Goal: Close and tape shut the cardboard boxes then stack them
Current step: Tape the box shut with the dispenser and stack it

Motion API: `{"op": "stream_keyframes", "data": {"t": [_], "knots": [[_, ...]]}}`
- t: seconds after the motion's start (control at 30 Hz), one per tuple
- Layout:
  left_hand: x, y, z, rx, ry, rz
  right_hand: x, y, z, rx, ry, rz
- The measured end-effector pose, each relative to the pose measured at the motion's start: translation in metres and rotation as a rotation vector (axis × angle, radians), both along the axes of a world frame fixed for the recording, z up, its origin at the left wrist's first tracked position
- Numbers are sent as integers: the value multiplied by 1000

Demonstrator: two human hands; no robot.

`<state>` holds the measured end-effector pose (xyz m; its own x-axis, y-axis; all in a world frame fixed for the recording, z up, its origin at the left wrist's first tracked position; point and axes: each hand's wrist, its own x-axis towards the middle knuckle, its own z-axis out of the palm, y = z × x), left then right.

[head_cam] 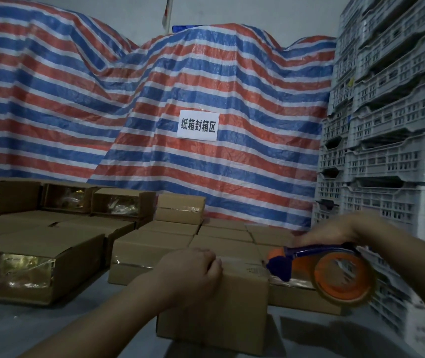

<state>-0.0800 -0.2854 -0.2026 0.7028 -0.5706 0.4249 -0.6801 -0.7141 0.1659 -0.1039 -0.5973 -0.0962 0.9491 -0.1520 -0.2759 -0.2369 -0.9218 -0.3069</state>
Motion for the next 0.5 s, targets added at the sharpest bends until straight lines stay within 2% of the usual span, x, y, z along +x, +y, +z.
{"op": "stream_keyframes", "data": {"t": [0.23, 0.3, 0.4, 0.5], "knots": [[-5, -24, 17, 122, -37, 61, -2, -10, -29, 144, -150, 53], [-11, -41, 21, 196, -57, -5, -4, -10, -30, 146, -124, 45], [-20, -63, 16, 179, 30, -124, -4, -10, -32, 157, -98, 46], [-21, -68, 7, 214, -44, -111, -3, -16, -38, 140, -128, 61]]}}
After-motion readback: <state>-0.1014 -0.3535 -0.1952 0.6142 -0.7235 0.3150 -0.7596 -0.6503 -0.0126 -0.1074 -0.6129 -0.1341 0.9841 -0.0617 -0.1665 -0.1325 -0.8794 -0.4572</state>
